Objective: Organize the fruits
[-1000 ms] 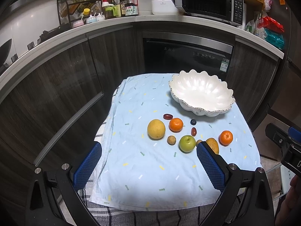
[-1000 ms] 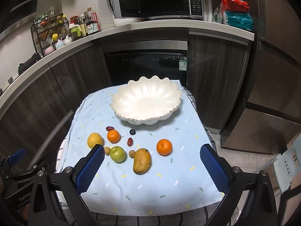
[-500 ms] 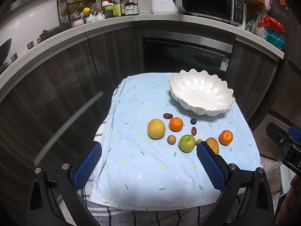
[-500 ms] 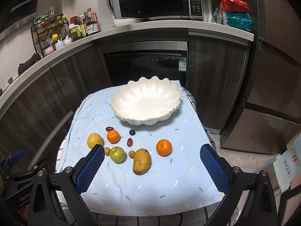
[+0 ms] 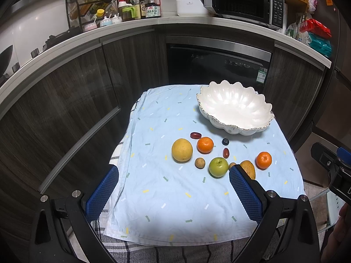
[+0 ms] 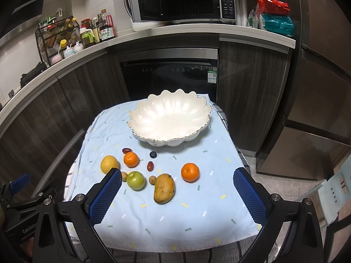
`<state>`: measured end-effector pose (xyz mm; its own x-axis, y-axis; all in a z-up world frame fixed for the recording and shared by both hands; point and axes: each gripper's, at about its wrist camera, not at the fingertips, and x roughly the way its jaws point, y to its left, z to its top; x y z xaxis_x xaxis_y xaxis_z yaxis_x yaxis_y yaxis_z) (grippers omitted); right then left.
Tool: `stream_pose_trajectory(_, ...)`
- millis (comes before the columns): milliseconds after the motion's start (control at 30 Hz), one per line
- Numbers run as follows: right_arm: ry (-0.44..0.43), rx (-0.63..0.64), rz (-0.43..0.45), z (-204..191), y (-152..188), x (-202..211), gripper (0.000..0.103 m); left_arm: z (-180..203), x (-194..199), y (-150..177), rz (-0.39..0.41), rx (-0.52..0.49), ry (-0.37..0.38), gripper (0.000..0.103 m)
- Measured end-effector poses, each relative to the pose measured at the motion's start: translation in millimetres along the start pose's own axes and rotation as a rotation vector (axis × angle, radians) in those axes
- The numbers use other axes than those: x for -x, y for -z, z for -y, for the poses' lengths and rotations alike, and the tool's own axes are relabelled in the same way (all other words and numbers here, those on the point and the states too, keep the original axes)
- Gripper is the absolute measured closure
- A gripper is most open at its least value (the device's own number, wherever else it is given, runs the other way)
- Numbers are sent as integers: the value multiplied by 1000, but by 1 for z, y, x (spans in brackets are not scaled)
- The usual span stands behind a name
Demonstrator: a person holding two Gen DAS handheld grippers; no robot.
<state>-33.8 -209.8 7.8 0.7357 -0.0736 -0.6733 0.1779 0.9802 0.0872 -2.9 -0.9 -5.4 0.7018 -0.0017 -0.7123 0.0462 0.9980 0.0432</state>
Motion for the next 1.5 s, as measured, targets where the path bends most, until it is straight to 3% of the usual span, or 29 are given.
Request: stream_pose_trajectory(1500, 5, -1, 2, 6, -4, 1, 0, 3, -4, -1, -7, 0, 2, 0)
